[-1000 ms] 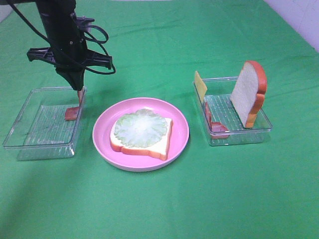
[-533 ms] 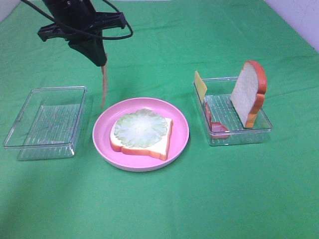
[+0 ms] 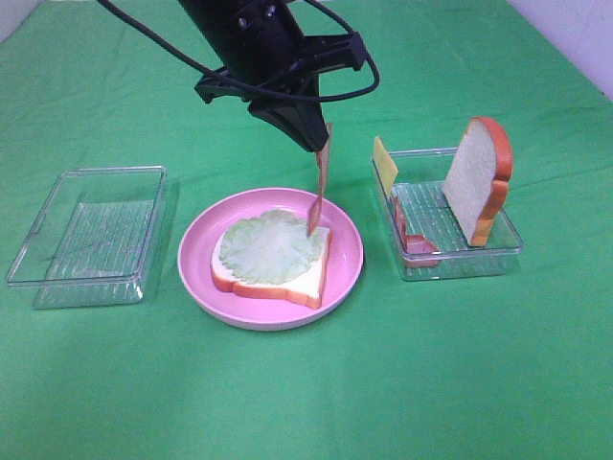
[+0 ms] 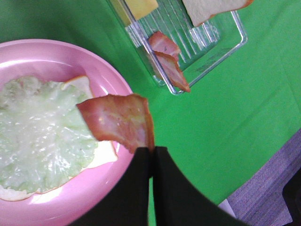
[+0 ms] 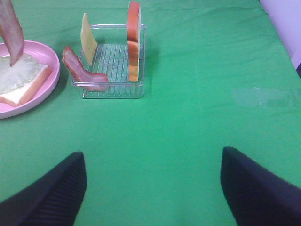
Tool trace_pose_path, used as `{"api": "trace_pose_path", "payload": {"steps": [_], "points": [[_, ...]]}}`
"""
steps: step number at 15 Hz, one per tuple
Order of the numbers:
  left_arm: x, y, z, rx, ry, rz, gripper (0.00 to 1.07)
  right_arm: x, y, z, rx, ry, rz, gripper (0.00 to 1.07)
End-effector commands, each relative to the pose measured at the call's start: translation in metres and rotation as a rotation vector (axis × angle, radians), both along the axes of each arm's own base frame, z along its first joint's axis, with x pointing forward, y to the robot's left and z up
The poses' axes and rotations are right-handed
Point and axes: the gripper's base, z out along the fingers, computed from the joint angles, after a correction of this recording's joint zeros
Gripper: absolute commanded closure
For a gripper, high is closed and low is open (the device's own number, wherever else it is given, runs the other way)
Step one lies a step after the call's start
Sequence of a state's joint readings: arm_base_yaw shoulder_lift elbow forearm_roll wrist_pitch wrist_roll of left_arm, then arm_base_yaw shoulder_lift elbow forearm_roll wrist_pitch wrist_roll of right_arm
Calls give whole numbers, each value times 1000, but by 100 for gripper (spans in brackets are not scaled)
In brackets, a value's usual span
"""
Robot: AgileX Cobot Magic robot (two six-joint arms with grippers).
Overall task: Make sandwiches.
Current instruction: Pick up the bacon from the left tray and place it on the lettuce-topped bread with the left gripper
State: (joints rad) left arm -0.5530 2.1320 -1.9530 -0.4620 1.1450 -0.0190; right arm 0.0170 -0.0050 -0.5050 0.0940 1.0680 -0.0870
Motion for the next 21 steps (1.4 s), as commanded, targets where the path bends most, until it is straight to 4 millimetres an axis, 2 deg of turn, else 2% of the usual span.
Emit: {"api": "trace_pose_path", "payload": {"steps": [1, 7, 8, 10, 15, 16, 18, 19, 21], "points": [[-3, -10, -13, 13, 21, -25, 107, -2, 0, 1, -13, -26, 1, 32], [8, 1, -57, 239, 40, -35, 107, -2, 0, 1, -13, -26, 1, 32], [11, 11, -64, 366, 36, 22, 107, -2, 0, 1, -13, -26, 1, 32], [14, 20, -65, 462, 20, 65, 107, -2, 0, 1, -13, -26, 1, 32], [14, 21, -65, 466, 34, 99, 107, -2, 0, 1, -13, -26, 1, 32], [13, 20, -65, 459, 40, 102, 102, -2, 0, 1, -13, -26, 1, 32], [12, 21, -66, 465, 56, 98, 73, -2, 0, 1, -13, -26, 1, 32], [11, 21, -66, 469, 61, 97, 63, -2, 0, 1, -13, -26, 1, 32], [11, 21, -65, 471, 63, 93, 30, -2, 0, 1, -13, -26, 1, 32]]}}
